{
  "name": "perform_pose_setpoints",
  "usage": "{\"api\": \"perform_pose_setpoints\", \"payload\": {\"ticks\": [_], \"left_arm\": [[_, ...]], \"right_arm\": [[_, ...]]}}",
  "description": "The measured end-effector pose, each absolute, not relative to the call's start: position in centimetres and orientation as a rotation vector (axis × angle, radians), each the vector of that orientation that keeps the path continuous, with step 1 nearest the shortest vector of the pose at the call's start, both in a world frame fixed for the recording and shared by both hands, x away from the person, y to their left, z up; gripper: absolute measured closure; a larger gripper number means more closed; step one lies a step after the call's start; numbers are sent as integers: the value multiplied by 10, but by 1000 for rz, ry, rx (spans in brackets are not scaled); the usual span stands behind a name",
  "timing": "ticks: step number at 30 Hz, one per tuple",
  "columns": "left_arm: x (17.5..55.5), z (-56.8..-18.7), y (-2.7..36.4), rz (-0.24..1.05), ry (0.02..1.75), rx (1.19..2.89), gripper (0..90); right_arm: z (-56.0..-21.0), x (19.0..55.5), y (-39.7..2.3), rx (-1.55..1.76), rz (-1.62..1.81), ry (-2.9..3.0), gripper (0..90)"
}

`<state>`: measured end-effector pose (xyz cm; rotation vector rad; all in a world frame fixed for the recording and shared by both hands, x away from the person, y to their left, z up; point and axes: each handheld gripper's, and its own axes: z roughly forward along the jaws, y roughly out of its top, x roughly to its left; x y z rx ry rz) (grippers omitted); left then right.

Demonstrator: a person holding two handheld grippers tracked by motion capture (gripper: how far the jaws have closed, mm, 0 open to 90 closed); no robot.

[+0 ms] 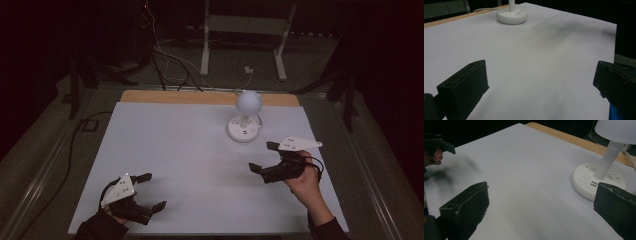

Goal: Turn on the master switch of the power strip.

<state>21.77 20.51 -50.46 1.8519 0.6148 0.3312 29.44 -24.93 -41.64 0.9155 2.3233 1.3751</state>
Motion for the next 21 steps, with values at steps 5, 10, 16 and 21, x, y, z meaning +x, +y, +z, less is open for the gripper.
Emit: {"api": "perform_pose_setpoints", "payload": {"ticks": [5,10,16,21], "left_arm": [[218,-505,205,331,613,1854,1],[218,-504,205,332,612,1855,1],[218,-504,206,329,611,1852,1],[217,-504,205,328,610,1852,1]], "right_arm": [[-416,301,-249,940,1367,2309,0],[-415,308,-248,963,1356,2293,0],[-416,315,-246,984,1351,2279,0],[-418,324,-246,1011,1342,2262,0]]}}
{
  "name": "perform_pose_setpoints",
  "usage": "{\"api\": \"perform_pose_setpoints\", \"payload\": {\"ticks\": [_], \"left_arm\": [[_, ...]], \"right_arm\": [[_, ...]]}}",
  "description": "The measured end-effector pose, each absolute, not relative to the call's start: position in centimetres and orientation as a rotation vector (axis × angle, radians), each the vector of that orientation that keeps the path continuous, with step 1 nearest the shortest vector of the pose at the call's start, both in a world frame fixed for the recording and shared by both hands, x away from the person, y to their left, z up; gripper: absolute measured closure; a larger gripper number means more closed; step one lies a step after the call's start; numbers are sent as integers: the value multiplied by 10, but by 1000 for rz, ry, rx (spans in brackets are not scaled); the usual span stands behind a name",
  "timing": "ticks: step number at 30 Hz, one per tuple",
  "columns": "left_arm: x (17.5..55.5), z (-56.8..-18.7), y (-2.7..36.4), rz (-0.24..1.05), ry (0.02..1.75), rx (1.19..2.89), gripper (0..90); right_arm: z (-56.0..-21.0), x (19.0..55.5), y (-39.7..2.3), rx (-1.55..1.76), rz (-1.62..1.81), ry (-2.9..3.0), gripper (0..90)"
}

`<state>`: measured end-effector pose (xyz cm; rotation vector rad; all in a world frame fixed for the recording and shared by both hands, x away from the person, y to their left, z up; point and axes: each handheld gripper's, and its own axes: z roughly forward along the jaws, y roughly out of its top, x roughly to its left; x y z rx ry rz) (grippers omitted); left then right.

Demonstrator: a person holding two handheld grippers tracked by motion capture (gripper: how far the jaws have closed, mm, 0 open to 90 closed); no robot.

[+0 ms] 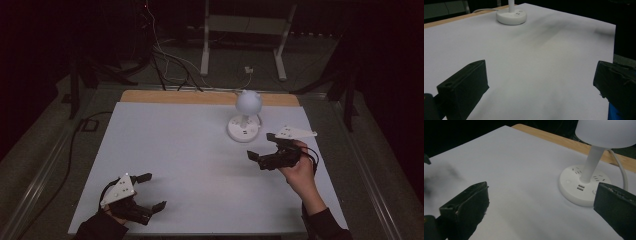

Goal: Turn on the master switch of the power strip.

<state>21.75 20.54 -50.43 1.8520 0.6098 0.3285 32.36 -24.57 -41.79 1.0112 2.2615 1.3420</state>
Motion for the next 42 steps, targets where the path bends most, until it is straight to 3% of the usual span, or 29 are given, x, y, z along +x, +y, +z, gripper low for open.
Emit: {"api": "perform_pose_setpoints", "payload": {"ticks": [42], "left_arm": [[218,-504,206,325,607,1851,1]], "right_arm": [[-452,404,-249,1201,1278,2172,0]]}}
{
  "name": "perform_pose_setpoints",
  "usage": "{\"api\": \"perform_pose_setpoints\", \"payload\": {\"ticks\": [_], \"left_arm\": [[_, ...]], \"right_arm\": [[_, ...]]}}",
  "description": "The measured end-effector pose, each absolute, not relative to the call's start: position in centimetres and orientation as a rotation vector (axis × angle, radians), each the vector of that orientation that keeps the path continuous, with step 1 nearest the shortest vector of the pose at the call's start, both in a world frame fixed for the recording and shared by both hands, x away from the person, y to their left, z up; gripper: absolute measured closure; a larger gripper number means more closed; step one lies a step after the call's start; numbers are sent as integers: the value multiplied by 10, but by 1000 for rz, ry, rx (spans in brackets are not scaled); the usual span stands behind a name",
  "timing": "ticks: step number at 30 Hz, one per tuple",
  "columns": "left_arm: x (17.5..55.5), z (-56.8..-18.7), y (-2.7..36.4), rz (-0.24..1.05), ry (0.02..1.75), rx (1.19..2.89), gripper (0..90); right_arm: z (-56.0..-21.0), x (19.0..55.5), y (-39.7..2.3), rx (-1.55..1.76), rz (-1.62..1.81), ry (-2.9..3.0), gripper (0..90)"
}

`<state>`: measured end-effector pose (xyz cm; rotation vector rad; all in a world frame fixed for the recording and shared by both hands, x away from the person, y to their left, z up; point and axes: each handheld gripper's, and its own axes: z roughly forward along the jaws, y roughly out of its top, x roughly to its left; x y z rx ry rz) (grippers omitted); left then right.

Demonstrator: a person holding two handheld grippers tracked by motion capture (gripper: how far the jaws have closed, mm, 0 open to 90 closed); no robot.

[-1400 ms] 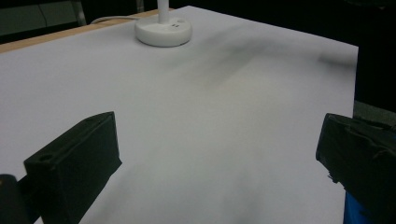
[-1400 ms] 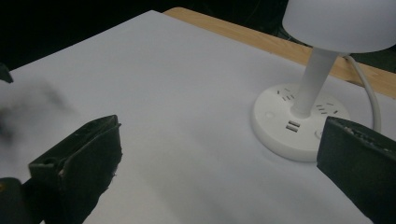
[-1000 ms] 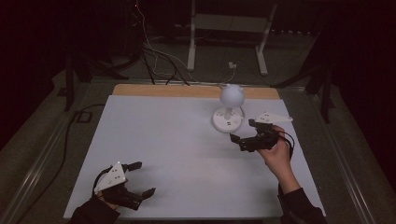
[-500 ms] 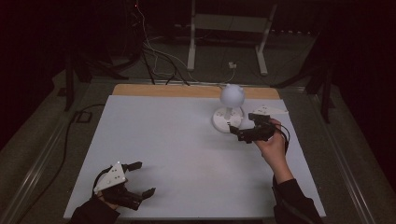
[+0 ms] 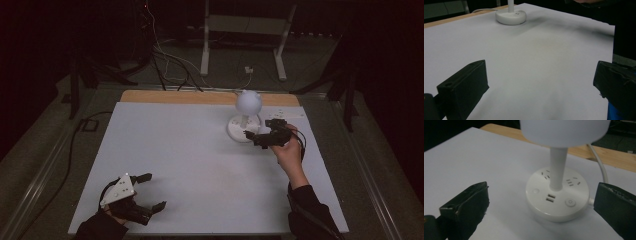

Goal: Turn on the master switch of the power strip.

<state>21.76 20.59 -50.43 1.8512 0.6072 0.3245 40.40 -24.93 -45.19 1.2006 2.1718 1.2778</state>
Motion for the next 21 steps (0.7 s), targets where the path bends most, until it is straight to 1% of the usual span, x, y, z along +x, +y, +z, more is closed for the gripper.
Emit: {"api": "perform_pose_setpoints", "payload": {"ticks": [9,15,21], "left_arm": [[218,-505,206,321,610,1852,1],[218,-505,206,321,611,1851,1],[218,-505,206,321,611,1854,1]], "right_arm": [[-472,419,-256,1263,1230,2186,0],[-479,425,-260,1312,1273,2177,0],[-488,433,-263,1320,1228,2184,0]]}}
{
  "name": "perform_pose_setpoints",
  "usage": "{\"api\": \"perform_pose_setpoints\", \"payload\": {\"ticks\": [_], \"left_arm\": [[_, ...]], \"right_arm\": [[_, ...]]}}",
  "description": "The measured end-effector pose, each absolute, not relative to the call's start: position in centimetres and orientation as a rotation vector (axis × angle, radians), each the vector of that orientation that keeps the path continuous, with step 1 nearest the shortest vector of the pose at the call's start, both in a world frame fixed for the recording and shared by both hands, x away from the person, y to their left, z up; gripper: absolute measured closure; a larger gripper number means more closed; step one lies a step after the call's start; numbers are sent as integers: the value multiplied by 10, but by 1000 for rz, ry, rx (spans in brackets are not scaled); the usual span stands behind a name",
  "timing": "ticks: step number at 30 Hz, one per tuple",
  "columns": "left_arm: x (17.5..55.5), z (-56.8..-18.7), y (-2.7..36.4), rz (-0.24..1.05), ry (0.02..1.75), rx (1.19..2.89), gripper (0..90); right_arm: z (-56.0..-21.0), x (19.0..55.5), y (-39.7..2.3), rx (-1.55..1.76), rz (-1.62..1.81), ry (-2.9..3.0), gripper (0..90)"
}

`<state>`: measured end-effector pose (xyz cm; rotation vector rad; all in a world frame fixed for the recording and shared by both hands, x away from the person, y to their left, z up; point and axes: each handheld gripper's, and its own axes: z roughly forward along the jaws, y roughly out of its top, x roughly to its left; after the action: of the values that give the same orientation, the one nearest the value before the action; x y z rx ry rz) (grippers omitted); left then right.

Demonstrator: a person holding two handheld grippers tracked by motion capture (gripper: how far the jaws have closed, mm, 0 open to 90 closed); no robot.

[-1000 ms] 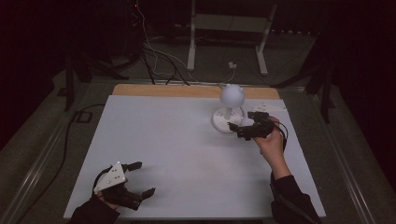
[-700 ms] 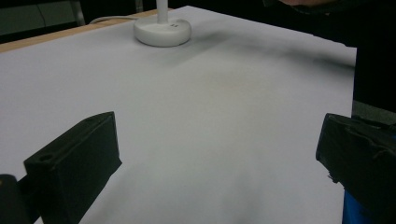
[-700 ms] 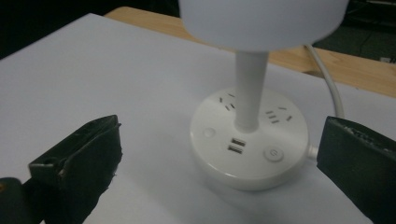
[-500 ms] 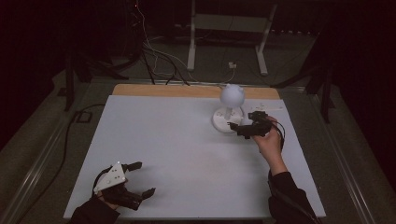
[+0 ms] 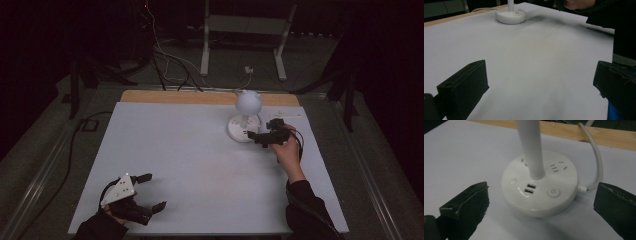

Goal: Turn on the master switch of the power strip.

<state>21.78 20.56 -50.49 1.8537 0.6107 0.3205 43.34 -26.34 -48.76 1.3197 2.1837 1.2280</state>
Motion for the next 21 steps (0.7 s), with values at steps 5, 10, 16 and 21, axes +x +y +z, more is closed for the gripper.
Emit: {"api": "perform_pose_setpoints", "payload": {"ticks": [5,10,16,21], "left_arm": [[218,-505,206,320,611,1857,1],[218,-505,206,319,611,1857,1],[218,-505,206,317,612,1858,1],[218,-505,206,316,611,1860,1]], "right_arm": [[-493,438,-262,1303,1198,2192,0],[-497,443,-259,1338,1159,2148,0],[-497,446,-256,1382,1156,2116,26],[-495,444,-253,1381,1153,2101,97]]}}
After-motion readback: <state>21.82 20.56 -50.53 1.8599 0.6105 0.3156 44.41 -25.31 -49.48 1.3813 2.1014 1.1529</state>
